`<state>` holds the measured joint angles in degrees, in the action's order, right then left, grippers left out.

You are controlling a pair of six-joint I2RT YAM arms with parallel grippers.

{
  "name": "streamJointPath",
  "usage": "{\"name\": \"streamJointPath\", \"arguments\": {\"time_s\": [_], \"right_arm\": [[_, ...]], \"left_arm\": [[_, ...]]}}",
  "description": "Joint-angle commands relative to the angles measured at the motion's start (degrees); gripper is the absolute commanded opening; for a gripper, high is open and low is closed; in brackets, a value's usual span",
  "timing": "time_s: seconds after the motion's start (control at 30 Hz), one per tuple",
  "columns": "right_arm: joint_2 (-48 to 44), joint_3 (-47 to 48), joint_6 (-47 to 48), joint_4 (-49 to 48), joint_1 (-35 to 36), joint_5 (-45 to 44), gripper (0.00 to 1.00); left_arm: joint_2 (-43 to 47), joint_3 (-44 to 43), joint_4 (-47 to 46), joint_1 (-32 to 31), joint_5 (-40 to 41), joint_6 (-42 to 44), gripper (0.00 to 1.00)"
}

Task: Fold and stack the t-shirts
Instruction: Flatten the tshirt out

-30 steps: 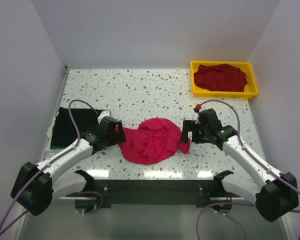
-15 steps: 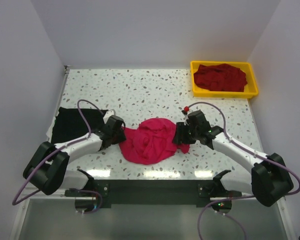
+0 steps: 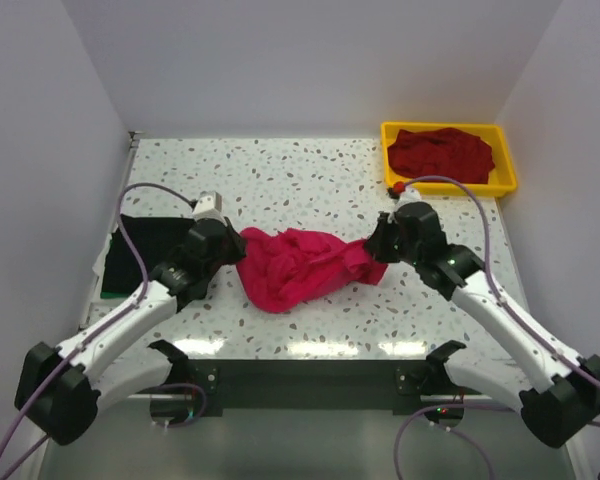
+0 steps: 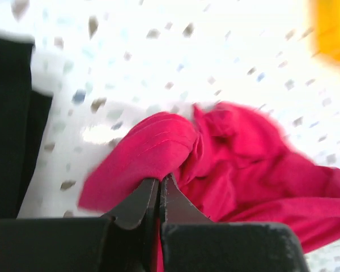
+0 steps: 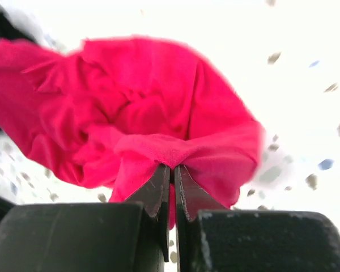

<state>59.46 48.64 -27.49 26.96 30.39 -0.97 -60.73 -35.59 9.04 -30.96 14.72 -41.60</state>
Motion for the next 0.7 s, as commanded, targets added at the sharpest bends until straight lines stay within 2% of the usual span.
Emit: {"name": "streamJointPath", "arguments": {"time_s": [0.0, 0.17, 0.27, 0.57, 0.67], "right_arm": [[-6.81, 9.26, 2.7, 5.37, 0.02, -12.19, 0.0], [-9.62, 19.36, 6.3, 7.94, 0.02, -20.46, 0.0], [-11.73, 24.63, 7.44, 9.07, 0.02, -24.6, 0.0], [-20.6, 36.85, 10.18, 12.06, 0.02, -14.42, 0.0], [-23.77, 40.02, 10.87, 10.13, 0.11, -14.75, 0.0]], "left_arm": [[8.33, -6.93, -3.77, -0.33, 4.52, 5.65, 0.0], [14.83, -14.75, -1.66, -0.33, 10.48, 9.35, 0.0], [18.96, -17.04, 0.36, -0.33, 10.6, 9.53, 0.0], [27.06, -26.0, 2.12, -0.33, 0.23, 11.02, 0.0], [27.16, -29.87, 2.3, -0.33, -0.83, 11.28, 0.0]]}}
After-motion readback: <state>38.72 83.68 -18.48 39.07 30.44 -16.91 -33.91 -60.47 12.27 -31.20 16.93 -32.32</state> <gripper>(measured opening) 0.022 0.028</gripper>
